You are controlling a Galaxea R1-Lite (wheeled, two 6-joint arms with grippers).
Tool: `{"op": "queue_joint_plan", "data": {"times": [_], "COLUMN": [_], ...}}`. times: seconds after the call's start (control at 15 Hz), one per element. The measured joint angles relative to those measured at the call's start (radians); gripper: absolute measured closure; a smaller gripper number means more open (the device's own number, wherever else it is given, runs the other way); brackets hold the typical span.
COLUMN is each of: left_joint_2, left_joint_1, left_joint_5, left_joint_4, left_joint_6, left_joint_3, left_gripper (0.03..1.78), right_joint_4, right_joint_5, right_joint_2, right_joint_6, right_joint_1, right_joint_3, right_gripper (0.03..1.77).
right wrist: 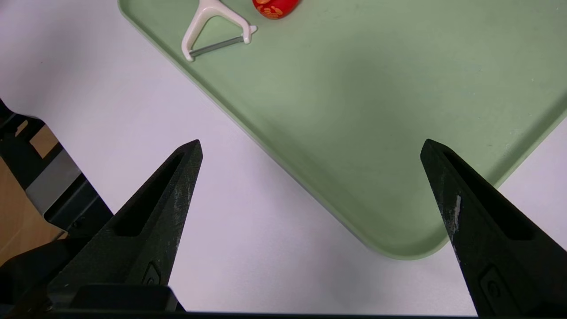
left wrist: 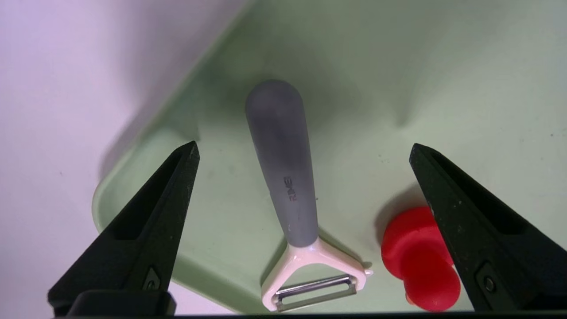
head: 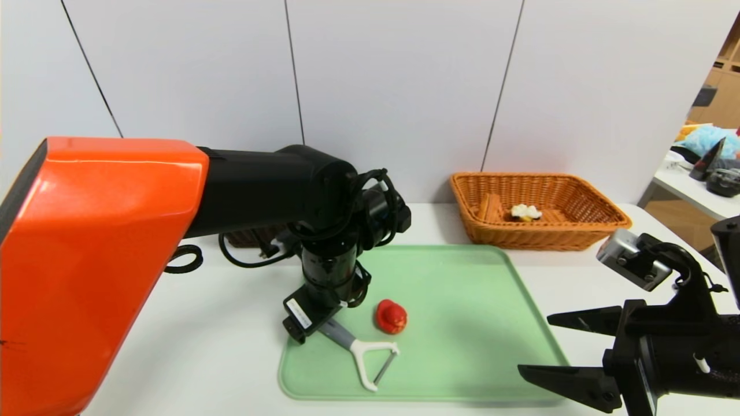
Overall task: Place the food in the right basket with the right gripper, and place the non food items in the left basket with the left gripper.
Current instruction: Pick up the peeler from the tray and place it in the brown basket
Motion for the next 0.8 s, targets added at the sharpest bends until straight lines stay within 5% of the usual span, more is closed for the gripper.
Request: {"op": "queue_joint_plan", "data": {"times": [0.8], "left_joint_2": [0.025], "left_joint_1": [-0.008], "left_joint_5": [0.002], "left_joint_4": [0.017], "left_joint_6": [0.008], "left_joint_3": [-0.013], "left_gripper": [0.12], "right_joint_4": [0.0], "right_joint_5": [0.0], "right_joint_2": [0.0], "right_joint_6": [0.0], "right_joint_1": [0.0], "right_joint_3": [0.0], "right_gripper": [0.1]}}
